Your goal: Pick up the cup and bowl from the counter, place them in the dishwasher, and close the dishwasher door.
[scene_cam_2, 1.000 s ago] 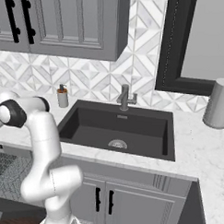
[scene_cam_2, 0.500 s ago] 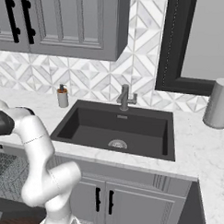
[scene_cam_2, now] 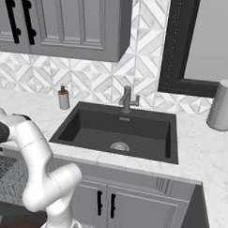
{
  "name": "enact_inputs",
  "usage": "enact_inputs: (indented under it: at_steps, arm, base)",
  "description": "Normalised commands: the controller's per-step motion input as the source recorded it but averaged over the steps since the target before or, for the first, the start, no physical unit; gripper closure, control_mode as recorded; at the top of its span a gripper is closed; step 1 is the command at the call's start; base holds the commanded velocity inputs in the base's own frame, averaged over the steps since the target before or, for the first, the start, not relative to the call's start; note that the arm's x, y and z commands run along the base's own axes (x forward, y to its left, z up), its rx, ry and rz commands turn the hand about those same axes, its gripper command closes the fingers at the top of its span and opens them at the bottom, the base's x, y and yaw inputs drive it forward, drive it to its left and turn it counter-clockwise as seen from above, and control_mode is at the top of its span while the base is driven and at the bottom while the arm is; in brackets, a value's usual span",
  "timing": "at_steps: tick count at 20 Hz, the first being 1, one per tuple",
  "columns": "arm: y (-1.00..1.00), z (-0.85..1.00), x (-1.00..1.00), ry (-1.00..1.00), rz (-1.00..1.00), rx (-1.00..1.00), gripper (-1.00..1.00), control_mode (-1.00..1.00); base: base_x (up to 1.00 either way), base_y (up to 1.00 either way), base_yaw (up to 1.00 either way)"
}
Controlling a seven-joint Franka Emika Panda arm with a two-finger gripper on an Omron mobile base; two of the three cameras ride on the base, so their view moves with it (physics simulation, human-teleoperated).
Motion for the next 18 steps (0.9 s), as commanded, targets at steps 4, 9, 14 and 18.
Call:
enact_inputs:
  at_steps: [4, 9, 14, 18]
  arm:
    - [-0.1, -0.23, 0.26, -0.02, 0.0, 0.02, 1.0, -1.0]
    - [-0.1, -0.09, 0.13, -0.02, 0.0, 0.01, 1.0, -1.0]
    - [-0.04, -0.33, 0.09, 0.0, 0.0, 0.0, 1.0, -1.0]
    - [-0.14, -0.41, 0.01, 0.0, 0.0, 0.0, 1.0, -1.0]
  base:
    - [0.0, 0.0, 0.0]
    - [0.0, 0.0, 0.0]
    - [0.0, 0.0, 0.0]
    - [0.0, 0.0, 0.0]
